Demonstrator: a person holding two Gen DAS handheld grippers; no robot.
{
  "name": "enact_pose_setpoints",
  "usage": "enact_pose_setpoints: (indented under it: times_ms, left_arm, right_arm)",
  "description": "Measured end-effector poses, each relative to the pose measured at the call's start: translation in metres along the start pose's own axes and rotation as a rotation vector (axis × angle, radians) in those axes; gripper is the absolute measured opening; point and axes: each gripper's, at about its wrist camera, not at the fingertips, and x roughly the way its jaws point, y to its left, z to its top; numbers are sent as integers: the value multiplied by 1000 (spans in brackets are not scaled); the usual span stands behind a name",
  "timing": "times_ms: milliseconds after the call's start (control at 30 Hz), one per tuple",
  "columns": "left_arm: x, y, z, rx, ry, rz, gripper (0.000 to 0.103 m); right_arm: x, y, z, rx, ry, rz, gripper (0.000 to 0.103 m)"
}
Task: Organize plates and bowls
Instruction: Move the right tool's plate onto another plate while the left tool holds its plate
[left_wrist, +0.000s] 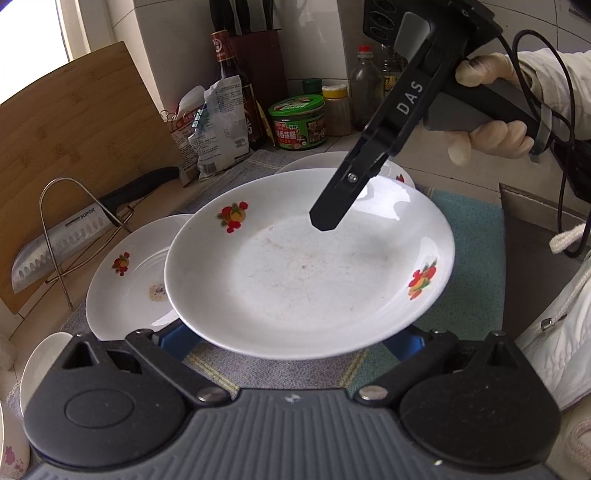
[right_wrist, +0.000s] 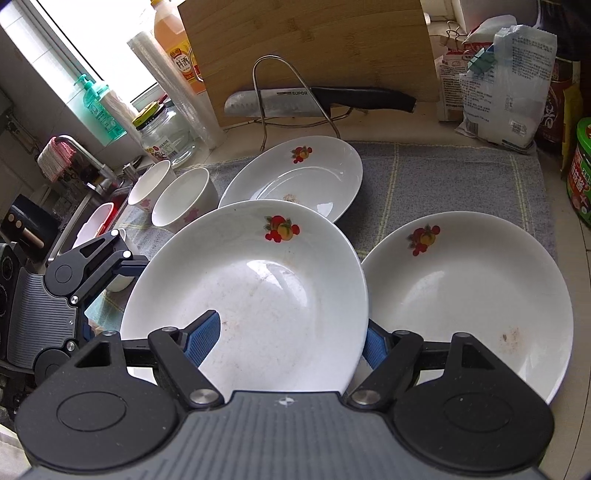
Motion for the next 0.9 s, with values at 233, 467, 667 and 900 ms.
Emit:
enact_pose_setpoints:
  times_ms: [233,467,667,900]
  left_arm:
    - [28,-12,27,43,-6,-42,101]
    - [52,-21,46,66,-8,-75,101]
    - [70,-25,56,73,2,-90,101]
    - [86,-27,60,60,23,-105,101]
  right_arm:
    - [-16,-31,-5,44,-28,-38,83]
    - [-28,-61,-9,77,-40,-72,83]
    - [-32,-79,-11,90,-38,-86,83]
    - [-28,-96,-13,106,-21,-93,83]
